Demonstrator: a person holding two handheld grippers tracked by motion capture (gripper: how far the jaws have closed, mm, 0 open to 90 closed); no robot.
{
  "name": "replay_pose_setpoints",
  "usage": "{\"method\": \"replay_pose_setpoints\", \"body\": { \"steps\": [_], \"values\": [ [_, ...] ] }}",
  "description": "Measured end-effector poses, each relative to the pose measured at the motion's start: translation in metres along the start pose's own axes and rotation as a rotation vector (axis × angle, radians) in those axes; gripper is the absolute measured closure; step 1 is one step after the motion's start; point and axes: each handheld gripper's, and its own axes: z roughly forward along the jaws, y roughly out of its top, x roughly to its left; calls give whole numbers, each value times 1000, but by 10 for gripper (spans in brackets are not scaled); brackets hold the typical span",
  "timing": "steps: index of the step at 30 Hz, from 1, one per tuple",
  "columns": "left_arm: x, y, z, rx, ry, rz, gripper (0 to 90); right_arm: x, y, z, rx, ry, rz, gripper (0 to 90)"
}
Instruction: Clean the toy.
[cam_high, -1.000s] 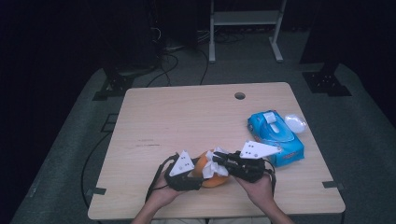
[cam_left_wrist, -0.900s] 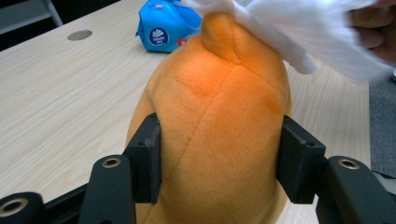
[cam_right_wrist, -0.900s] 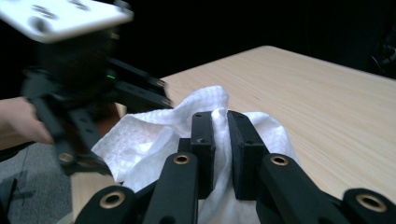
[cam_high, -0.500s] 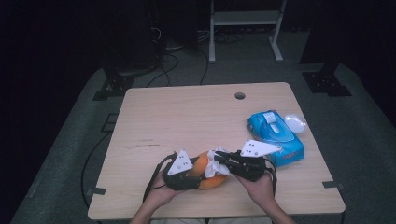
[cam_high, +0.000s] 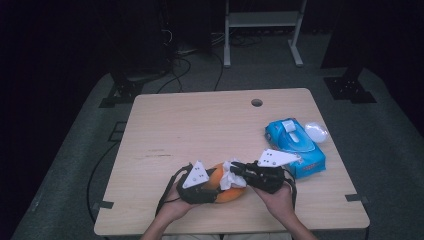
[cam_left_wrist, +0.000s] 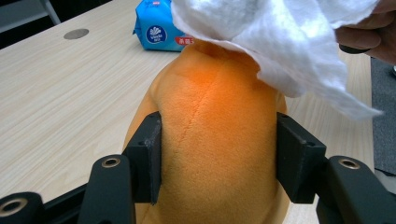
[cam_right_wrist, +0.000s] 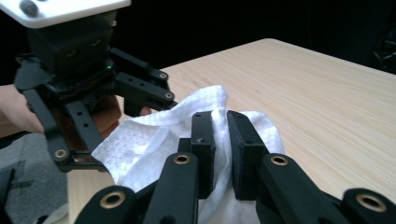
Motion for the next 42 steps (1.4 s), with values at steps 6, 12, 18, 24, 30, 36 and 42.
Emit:
{"method": "replay_pose_setpoints", "body": {
  "steps": [6, 12, 18, 24, 30, 36, 42],
  "values": [
    [4, -4, 5, -9, -12, -23, 190, 2, -1, 3, 15, 4, -5, 807],
    [5, -7, 4, -10, -6, -19, 295, 4, -1, 4, 17, -1, -15, 807],
    [5, -8, 4, -10, 4, -30, 350, -5, -5, 1, 13, -10, 18, 808],
    [7, -8, 0, -13, -5, -49, 388, -16, -9, -6, 22, -53, 44, 807],
    [1, 1, -5, -11, -3, -21, 424, 3, 4, -7, -28, -3, 4, 806],
    [-6, 2, -1, 10, -4, 2, 393, 9, 2, 2, 6, 10, -25, 807],
    [5, -3, 3, 8, -2, -84, 157, -4, -7, 3, 28, 4, 14, 807]
  ]
}}
